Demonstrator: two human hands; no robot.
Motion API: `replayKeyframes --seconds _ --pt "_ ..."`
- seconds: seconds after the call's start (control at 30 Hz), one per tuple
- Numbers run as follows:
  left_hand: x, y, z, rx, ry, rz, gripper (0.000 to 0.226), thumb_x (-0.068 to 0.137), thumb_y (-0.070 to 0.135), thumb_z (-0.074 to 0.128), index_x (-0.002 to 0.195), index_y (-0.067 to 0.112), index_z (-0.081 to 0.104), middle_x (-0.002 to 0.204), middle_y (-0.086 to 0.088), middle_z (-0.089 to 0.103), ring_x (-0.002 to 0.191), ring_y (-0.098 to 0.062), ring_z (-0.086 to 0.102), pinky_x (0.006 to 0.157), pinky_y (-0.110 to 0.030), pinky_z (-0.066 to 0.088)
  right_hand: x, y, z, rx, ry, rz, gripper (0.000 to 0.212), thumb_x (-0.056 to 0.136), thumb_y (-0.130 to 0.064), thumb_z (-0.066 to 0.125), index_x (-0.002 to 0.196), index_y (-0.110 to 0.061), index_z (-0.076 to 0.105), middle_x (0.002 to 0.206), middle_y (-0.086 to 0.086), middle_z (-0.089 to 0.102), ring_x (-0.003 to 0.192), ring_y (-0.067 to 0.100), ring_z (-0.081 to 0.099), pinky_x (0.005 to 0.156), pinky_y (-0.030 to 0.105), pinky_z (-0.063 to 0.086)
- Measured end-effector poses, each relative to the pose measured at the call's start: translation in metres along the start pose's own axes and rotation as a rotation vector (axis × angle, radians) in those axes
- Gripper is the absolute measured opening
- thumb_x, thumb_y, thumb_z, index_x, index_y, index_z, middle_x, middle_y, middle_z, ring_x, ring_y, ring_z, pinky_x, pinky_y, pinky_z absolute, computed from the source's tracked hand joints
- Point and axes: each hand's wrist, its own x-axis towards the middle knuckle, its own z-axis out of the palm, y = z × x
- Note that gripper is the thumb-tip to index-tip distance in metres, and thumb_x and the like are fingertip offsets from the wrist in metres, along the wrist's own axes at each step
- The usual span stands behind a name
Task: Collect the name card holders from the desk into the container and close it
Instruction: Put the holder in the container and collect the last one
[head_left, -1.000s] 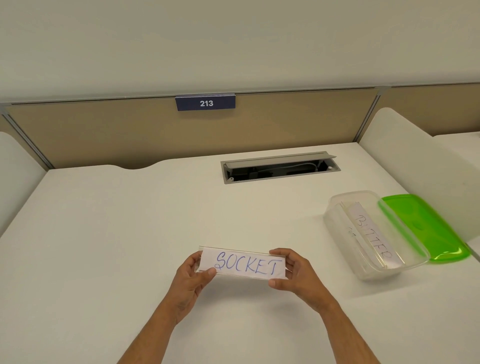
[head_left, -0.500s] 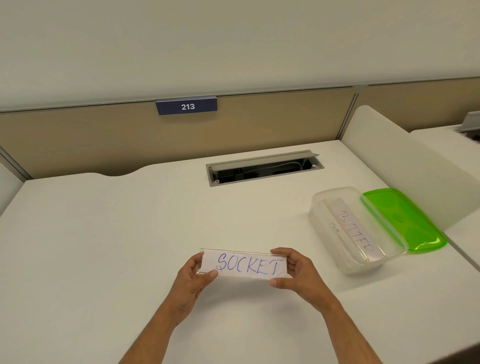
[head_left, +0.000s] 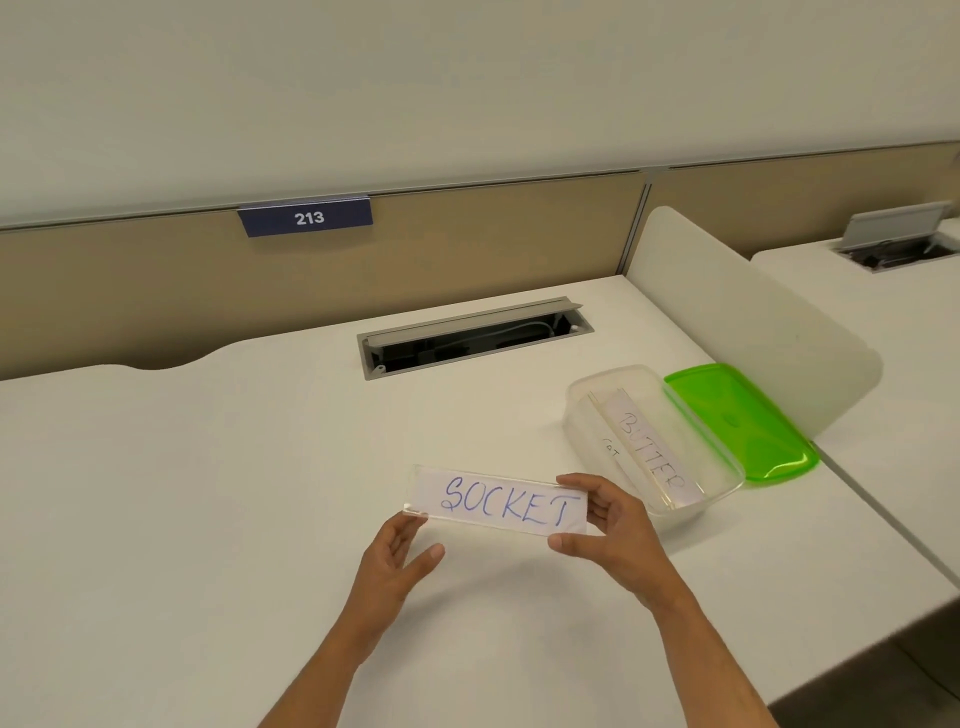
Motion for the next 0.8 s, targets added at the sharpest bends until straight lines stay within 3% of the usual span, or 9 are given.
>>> replayKeyframes --seconds 0.17,0.27,0.4,0.47,0.6,0.73,0.8 --pt "0.011 -0.012 0.034 0.369 0.017 0.011 0.055 0.082 0.037 0.076 0.131 0.037 0.050 0.140 0.016 0.051 0.137 -0.007 0.041 0.110 -0.026 0.033 -0.003 -0.007 -0.036 0.021 0.151 -0.050 0.066 0.056 0.000 0.093 0.110 -0.031 0.071 0.115 -0.005 0.072 0.109 0.013 0.066 0.095 0.021 0.050" --pt "0.022 -0.021 0.053 0.565 0.034 -0.027 0.061 0.085 0.046 0.070 0.140 0.035 0.046 0.156 0.008 0.034 0.149 -0.019 0.019 0.118 -0.037 0.021 -0.004 -0.006 -0.055 0.037 0.268 -0.070 0.065 0.057 0.002 0.091 0.110 -0.029 0.070 0.114 -0.007 0.072 0.107 0.011 0.067 0.095 0.021 0.051" --pt "0.037 -0.031 0.077 0.704 0.077 0.102 0.060 0.091 0.045 0.062 0.145 0.026 0.041 0.157 0.006 0.033 0.147 -0.002 0.008 0.120 -0.024 -0.002 -0.004 -0.002 -0.078 0.023 0.406 -0.076 0.066 0.060 0.004 0.090 0.112 -0.029 0.068 0.111 -0.011 0.073 0.104 0.011 0.068 0.090 0.021 0.054" --pt "0.046 -0.035 0.087 0.793 0.084 0.166 0.061 0.094 0.044 0.058 0.147 0.021 0.039 0.158 0.005 0.032 0.148 -0.003 0.009 0.117 -0.019 -0.010 -0.005 0.000 -0.089 0.030 0.483 -0.072 0.065 0.060 0.003 0.090 0.111 -0.032 0.068 0.109 -0.011 0.073 0.101 0.010 0.069 0.082 0.017 0.054" --pt "0.058 -0.043 0.105 0.981 0.080 0.228 0.064 0.097 0.045 0.051 0.151 0.016 0.033 0.161 0.000 0.025 0.152 -0.014 0.006 0.118 -0.025 -0.011 -0.005 0.005 -0.103 0.012 0.631 -0.052 0.063 0.064 -0.001 0.089 0.110 -0.038 0.067 0.112 -0.007 0.072 0.105 0.009 0.068 0.087 0.025 0.055" --pt "0.070 -0.045 0.123 1.074 0.050 0.260 0.065 0.098 0.047 0.046 0.152 0.014 0.031 0.163 -0.002 0.021 0.152 -0.018 0.005 0.118 -0.027 -0.012 -0.002 0.007 -0.110 -0.085 0.756 -0.028 0.062 0.067 -0.009 0.089 0.109 -0.045 0.062 0.110 -0.010 0.071 0.100 0.000 0.067 0.082 0.019 0.056" --pt "0.077 -0.044 0.130 1.101 0.037 0.262 0.065 0.098 0.048 0.045 0.152 0.013 0.031 0.163 -0.003 0.020 0.152 -0.018 0.005 0.119 -0.029 -0.012 0.001 0.009 -0.112 -0.171 0.798 -0.007 0.061 0.068 -0.012 0.088 0.113 -0.043 0.061 0.110 -0.007 0.071 0.104 0.007 0.067 0.085 0.027 0.057"
